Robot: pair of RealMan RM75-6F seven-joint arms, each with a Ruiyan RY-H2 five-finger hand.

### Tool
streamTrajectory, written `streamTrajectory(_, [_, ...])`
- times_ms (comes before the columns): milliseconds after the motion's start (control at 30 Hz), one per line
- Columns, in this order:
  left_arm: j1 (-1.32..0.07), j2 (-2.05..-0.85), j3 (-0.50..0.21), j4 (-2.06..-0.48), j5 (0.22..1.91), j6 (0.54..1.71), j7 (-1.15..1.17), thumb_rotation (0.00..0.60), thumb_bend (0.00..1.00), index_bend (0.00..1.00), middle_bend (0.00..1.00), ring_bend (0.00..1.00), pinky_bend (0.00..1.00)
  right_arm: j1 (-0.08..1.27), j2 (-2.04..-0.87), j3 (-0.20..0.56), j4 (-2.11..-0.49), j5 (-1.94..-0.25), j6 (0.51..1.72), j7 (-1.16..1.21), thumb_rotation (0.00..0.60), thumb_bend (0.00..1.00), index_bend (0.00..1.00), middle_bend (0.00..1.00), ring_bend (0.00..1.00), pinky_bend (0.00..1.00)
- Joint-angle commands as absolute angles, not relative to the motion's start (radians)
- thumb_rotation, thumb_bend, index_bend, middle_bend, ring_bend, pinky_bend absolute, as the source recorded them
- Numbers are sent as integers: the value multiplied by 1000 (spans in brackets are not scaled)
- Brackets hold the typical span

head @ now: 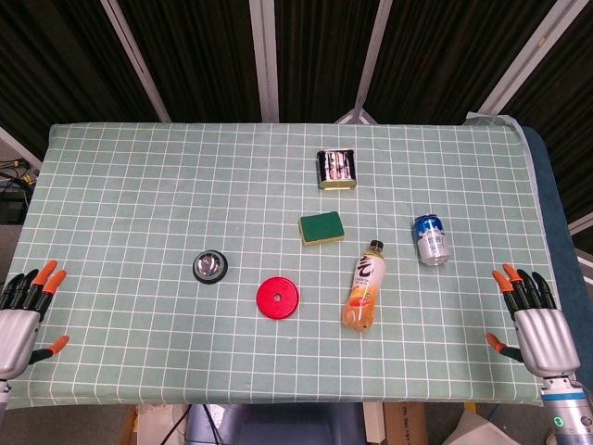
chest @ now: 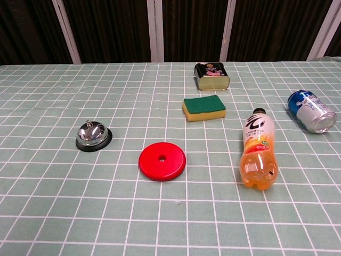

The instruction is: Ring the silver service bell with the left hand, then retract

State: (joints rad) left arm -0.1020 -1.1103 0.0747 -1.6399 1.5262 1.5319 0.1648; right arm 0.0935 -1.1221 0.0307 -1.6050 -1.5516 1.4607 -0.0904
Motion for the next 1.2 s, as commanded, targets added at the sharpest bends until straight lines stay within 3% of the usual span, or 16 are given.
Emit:
streamTrajectory(33, [-100,-1111,76,-1639,1531,1529,171,600,150,0,0,0,0,93,-1120,32,-1606,-1548,1460,-85,600,220,0,0,0,0])
streamTrajectory(233, [-105,-1110,80,-1644,1540,1500,182,600,174,0,0,0,0,90,-1120,28,-1610,-1552,1464,-89,600,220,0,0,0,0])
streamTrajectory(333, [-121,-1122,77,-1636,1555,1476,222,600,234,0,0,0,0,90,-1119,28,-1610,-1552,1462,-87,600,219,0,0,0,0])
streamTrajectory(533, [-197,-1159,50,-1667,1600,1389,350,600,558,0,0,0,0,90,-1116,27,-1613,-1551,1459,-74,600,220,0,0,0,0])
streamTrajectory(767, [-371,-1247,-44,-1706,1498,1135,501,600,743,0,0,0,0,91,-1114,27,-1617,-1549,1455,-66,600,220,0,0,0,0])
streamTrajectory(967, [-479,-1330,-106,-1693,1379,1006,614,600,770,0,0,0,0,96,-1110,30,-1620,-1539,1443,-50,600,220,0,0,0,0])
streamTrajectory(1200, [-558,-1426,-149,-1669,1257,963,718,600,771,0,0,0,0,99,-1106,31,-1622,-1539,1439,-33,600,220,0,0,0,0])
